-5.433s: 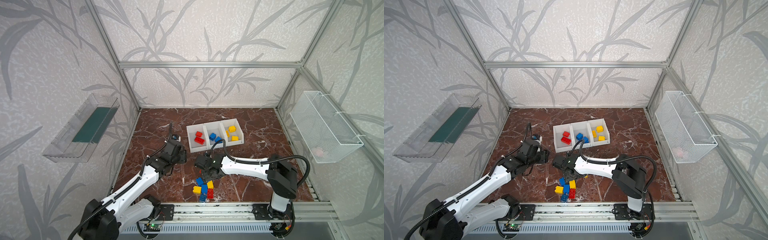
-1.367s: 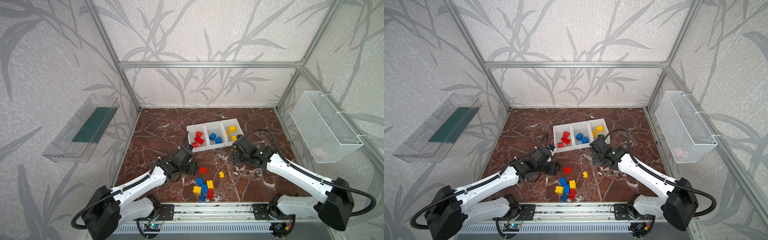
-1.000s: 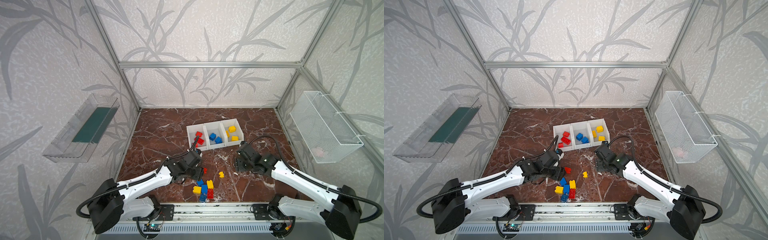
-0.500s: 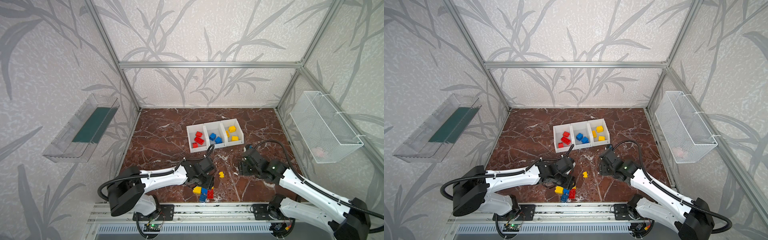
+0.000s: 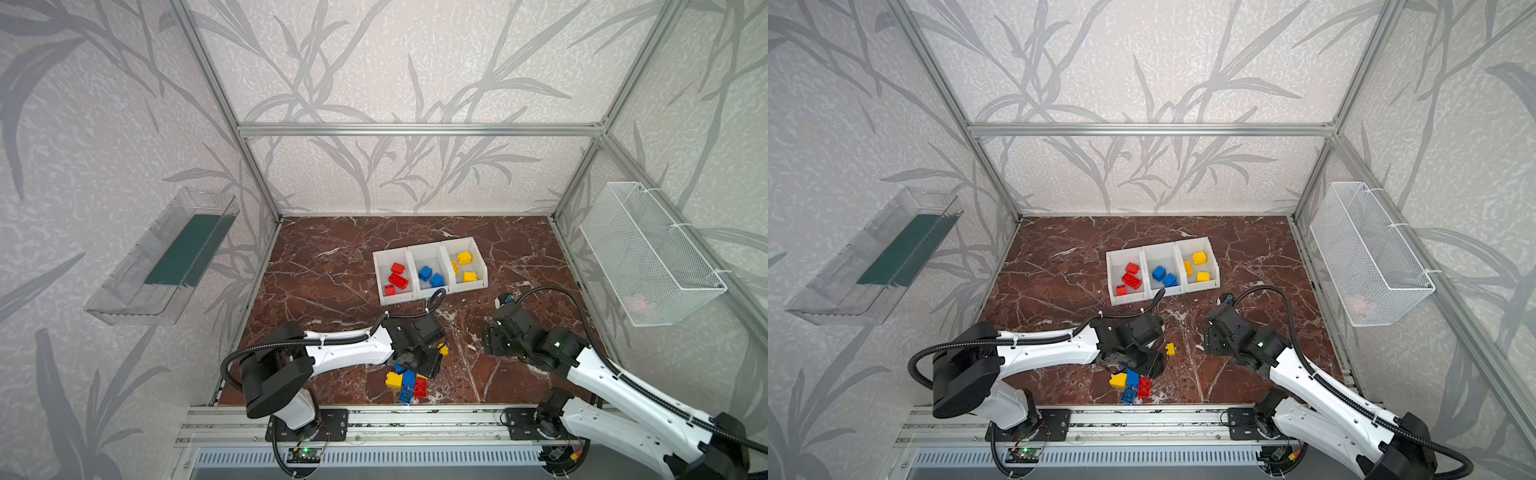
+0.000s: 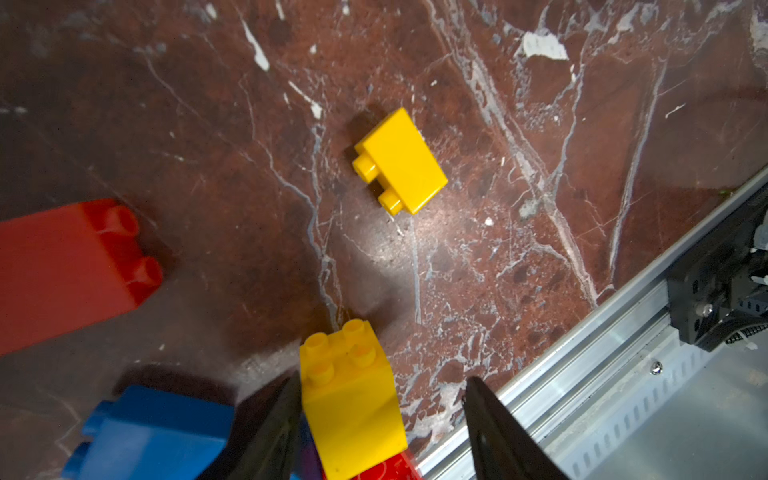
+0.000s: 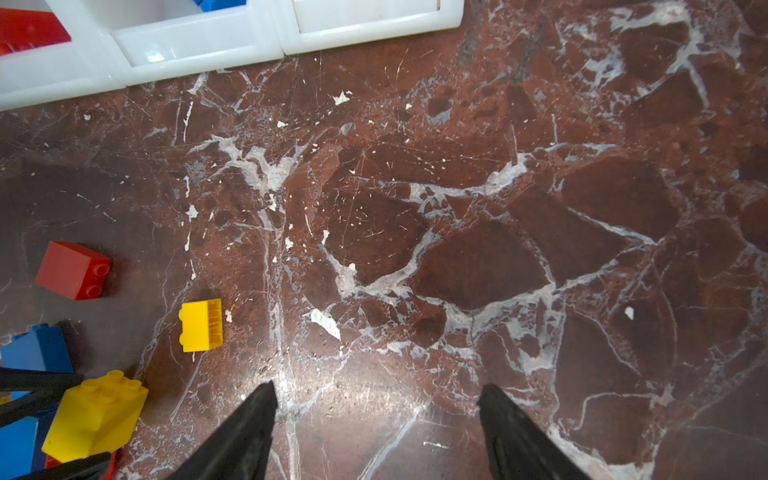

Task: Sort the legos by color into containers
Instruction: 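Close the left gripper on a yellow 2x2 brick in the pile, then carry the yellow brick to the farthest compartment and open the left gripper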

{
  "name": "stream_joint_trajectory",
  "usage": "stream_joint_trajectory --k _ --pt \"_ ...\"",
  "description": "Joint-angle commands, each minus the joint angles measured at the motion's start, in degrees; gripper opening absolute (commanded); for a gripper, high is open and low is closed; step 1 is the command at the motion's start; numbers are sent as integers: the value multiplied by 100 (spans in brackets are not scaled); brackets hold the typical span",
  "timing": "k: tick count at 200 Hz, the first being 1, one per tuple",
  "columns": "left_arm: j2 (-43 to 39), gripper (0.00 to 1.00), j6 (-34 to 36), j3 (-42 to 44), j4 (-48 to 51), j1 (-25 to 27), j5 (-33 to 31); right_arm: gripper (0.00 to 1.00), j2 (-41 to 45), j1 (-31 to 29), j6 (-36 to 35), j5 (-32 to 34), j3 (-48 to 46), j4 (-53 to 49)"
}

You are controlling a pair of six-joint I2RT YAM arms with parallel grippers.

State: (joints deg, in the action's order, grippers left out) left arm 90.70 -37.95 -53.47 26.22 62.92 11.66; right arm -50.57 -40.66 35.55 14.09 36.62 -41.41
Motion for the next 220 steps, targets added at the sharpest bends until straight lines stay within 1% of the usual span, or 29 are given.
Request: stream_joint_trajectory --k 1,35,72,88,91,121,135,155,165,177,195,207,220 --pt "93 65 159 -230 414 114 -253 78 47 40 55 94 -66 -95" --pt "291 64 389 -490 877 281 -604 78 73 41 55 94 -105 -87" --pt "622 60 563 -776 1070 432 -757 78 73 50 52 90 -153 -92" --pt "723 54 598 -835 1054 450 -773 78 97 50 57 99 -160 -110" --pt "744 53 604 -836 1044 454 -777 78 99 50 199 107 -156 -113" --pt "875 37 658 -917 1026 450 -752 78 144 55 229 169 -156 -164" --pt "884 32 696 -952 1003 450 -781 78 157 74 225 208 -125 -201" --pt "884 30 825 -1093 1057 443 -925 78 208 100 233 267 -94 -252" --pt "886 29 928 -1266 1151 413 -1048 78 260 116 258 303 -68 -302" --pt "901 28 961 -1616 1442 356 -1439 78 363 157 282 350 -21 -369" --pt "979 28 1438 -2244 1646 170 -1808 78 567 276 303 380 25 -436" --pt "1111 28 1756 -2714 1688 -45 -1869 77 695 391 303 367 61 -481" --pt "1330 27 1994 -3265 1714 -356 -1799 78 792 487 299 321 116 -547"
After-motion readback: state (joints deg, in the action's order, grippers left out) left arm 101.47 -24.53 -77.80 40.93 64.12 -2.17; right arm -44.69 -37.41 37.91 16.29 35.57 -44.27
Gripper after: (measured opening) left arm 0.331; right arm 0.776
